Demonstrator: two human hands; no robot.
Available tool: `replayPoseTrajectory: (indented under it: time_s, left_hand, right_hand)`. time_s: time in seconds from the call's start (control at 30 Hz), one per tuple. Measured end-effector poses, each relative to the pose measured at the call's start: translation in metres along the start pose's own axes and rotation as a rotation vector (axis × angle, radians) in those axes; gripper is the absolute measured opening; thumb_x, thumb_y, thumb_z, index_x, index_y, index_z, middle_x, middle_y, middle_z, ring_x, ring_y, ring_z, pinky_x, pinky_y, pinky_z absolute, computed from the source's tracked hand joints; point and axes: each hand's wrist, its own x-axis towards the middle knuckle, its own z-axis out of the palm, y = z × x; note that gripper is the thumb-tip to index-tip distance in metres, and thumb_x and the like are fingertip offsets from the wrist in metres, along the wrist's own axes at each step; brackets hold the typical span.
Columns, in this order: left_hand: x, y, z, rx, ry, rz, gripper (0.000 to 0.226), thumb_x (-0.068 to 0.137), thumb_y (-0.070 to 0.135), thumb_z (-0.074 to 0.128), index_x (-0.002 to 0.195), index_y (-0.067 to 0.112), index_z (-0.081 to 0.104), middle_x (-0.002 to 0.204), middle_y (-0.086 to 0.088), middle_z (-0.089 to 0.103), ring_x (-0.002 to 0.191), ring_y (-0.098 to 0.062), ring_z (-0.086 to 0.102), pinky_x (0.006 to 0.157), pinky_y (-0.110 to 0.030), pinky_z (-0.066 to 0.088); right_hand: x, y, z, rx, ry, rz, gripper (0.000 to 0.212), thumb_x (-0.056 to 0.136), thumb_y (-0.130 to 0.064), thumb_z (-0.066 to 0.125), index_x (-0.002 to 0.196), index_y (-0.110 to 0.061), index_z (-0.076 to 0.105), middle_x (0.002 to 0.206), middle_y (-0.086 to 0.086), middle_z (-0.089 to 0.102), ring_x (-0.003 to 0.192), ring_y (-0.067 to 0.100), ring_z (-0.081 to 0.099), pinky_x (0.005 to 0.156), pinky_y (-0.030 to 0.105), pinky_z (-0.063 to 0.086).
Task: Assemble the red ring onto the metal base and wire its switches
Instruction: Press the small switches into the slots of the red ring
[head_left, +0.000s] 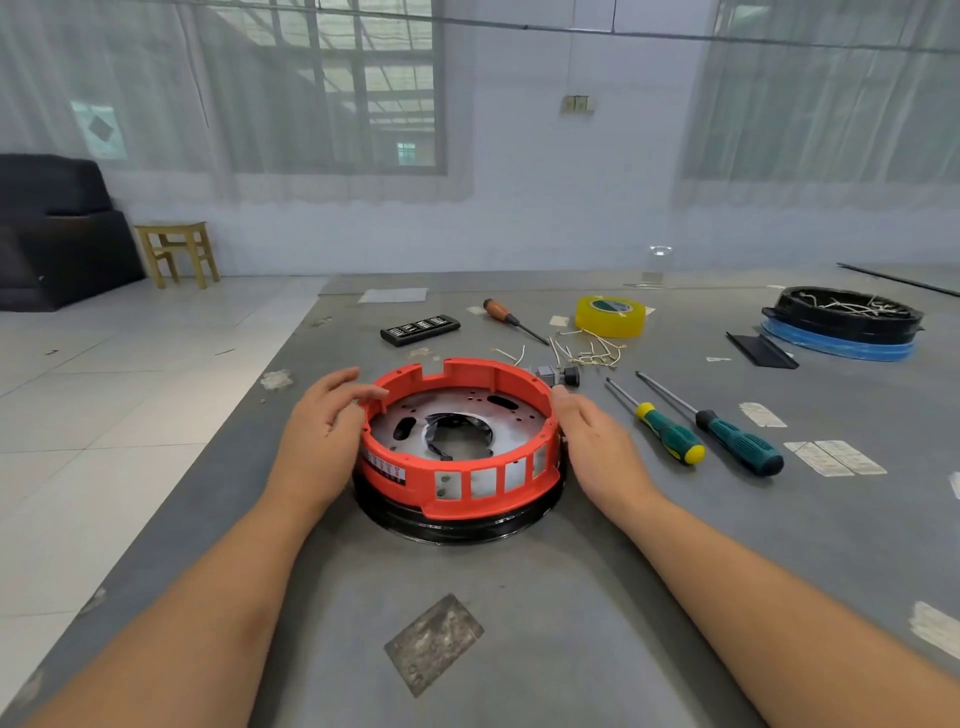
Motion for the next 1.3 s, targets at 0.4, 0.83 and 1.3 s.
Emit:
replayPoseTrajectory:
  time_s: [0.4,0.83,1.3]
  left_hand:
    - [-0.039,0.033,0.013,0.615,-0.193,0.844,0.035,0.1,0.045,0.052,0.099,0.017,0.073,0.089,0.001,0.064,0.077,-0.026,0.059,0.067,-0.041,0.047]
    - [-0.052,0.043,0.0,0.848,-0.004,0.528,0.037,0.094,0.051,0.045,0.078,0.025,0.067,0.062,0.007,0.055,0.052,-0.022,0.061,0.048,-0.028,0.031]
    - [-0.028,0.002,0.027,0.749,0.163,0.268,0.03,0.097,0.044,0.056,0.119,0.034,0.073,0.106,0.011,0.07,0.11,-0.033,0.056,0.092,-0.05,0.034]
  right_hand:
    - [0.012,-0.001,-0.002,-0.018,0.075,-0.06,0.031,0.101,-0.06,0.045,0.091,-0.038,0.064,0.078,-0.018,0.07,0.08,-0.009,0.062,0.06,0.008,0.039]
    - [0.027,0.001,0.02,-0.314,-0.122,-0.215,0.025,0.105,-0.032,0.051,0.113,-0.021,0.071,0.112,-0.003,0.069,0.107,0.014,0.062,0.088,0.024,0.043]
    - [0.133,0.002,0.08,-0.891,0.049,-0.487,0.035,0.099,-0.035,0.053,0.132,-0.03,0.063,0.137,-0.01,0.063,0.141,0.017,0.039,0.113,0.039,0.02]
